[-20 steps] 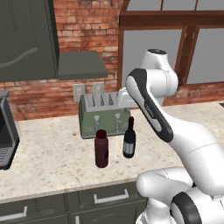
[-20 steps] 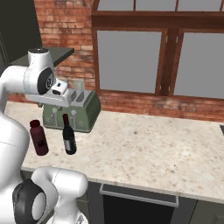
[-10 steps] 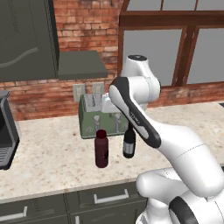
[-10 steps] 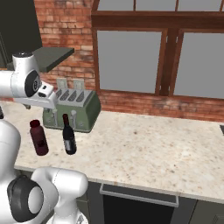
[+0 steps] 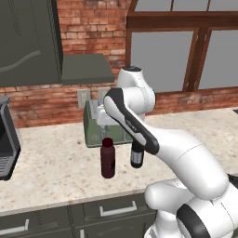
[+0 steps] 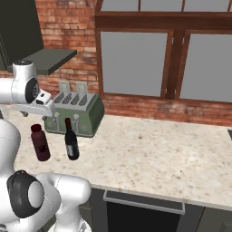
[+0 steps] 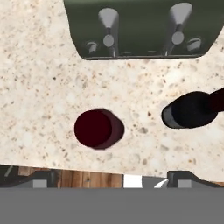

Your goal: There is a wine glass and glass cup on the dining counter. Place the wine bottle next to the wine glass and the juice bottle next to the glass cup.

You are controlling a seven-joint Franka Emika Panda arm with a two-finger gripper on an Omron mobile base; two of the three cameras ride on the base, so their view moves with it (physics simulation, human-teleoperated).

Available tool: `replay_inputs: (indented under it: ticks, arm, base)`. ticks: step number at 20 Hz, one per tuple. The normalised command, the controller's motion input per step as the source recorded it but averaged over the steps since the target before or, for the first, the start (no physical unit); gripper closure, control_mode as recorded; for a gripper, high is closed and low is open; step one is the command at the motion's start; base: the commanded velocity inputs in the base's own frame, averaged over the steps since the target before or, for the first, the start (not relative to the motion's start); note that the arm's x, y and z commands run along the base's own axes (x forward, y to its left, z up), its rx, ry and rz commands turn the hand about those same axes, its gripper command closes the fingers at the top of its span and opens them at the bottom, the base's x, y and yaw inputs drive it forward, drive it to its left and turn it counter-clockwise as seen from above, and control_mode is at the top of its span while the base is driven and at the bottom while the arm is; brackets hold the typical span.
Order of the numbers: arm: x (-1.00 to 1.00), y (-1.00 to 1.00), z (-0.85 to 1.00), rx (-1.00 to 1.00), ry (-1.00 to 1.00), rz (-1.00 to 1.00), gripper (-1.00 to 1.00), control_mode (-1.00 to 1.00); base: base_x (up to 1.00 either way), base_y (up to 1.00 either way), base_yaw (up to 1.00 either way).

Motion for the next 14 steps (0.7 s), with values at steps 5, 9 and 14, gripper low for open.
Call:
replay_inputs:
  ticks: [5,9,14]
  arm:
    - [0.21,0.25,-0.17,0.0,0.13,0.0,-1.0,-1.0]
    - [0.15,0.24,-0.22,0.0,0.0,0.0,-1.0,-1.0]
    - [0.09,0.18,-0.25,-0.03,0.0,0.0,-1.0,-1.0]
  base:
    - [0.0,0.0,0.0]
    - [0.0,0.0,0.0]
    - [0.0,0.0,0.0]
